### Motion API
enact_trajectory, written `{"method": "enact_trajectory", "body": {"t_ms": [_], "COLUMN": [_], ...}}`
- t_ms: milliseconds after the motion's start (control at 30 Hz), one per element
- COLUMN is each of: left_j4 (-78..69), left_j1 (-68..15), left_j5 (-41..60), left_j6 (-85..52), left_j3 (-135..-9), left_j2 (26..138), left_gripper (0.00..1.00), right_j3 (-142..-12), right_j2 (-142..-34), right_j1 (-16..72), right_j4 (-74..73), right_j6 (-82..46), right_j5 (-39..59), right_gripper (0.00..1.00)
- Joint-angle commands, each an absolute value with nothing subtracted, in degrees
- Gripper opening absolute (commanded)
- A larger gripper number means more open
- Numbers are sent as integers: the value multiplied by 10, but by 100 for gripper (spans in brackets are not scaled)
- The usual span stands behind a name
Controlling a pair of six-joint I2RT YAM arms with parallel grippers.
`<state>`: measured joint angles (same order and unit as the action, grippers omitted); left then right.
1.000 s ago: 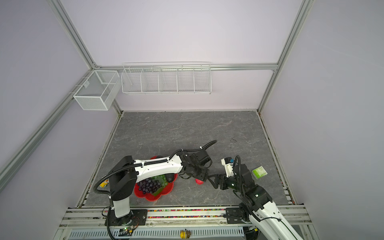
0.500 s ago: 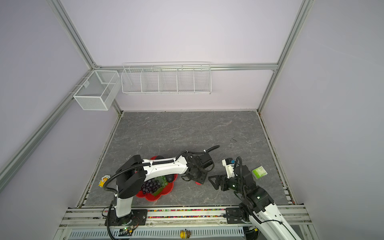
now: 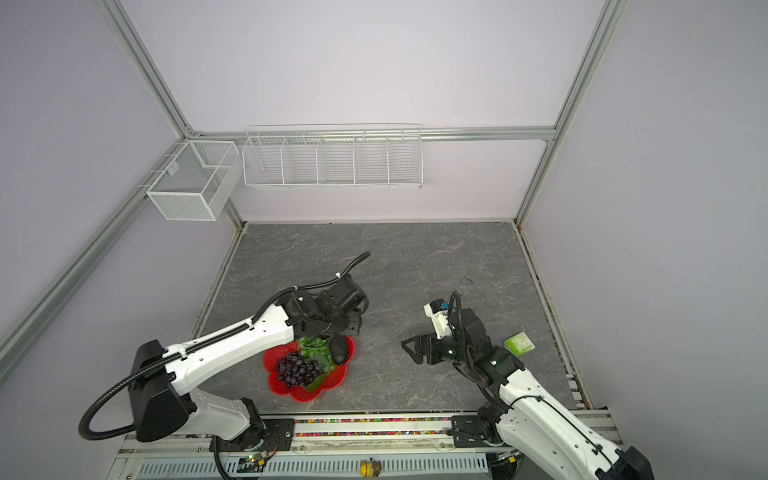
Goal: Place and organize the fake fruits in the fruit bowl
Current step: 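Carry the red apple with the left gripper and lower it into the bowl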
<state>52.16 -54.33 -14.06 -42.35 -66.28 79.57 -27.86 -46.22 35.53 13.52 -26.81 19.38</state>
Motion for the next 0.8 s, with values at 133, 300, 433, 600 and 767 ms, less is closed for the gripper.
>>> {"method": "enact_trajectory", "body": {"t_ms": [133, 300, 433, 600, 767], "left_j4": [603, 613, 597, 562, 525], "left_j1": [-487, -432, -390, -364, -344], "left_j5": [-234, -254, -243, -237, -227], "left_j6": [-514, -537, -514, -502, -487], "left_j3": [-527, -487, -476, -459, -446], "left_j2": [651, 615, 643, 667, 689], "left_gripper": [39, 37, 37, 38, 40], "right_j3": [-399, -431, -440, -438, -446], "right_j2": [-619, -709, -743, -740, -745], "right_j1": [456, 503, 522, 523, 523], "right_j4": [-10, -57, -64, -49, -36], "right_j6": [-208, -216, -219, -206, -195], "right_j5": [198, 202, 203, 189, 183], "right_gripper": [88, 88, 88, 88, 88]}}
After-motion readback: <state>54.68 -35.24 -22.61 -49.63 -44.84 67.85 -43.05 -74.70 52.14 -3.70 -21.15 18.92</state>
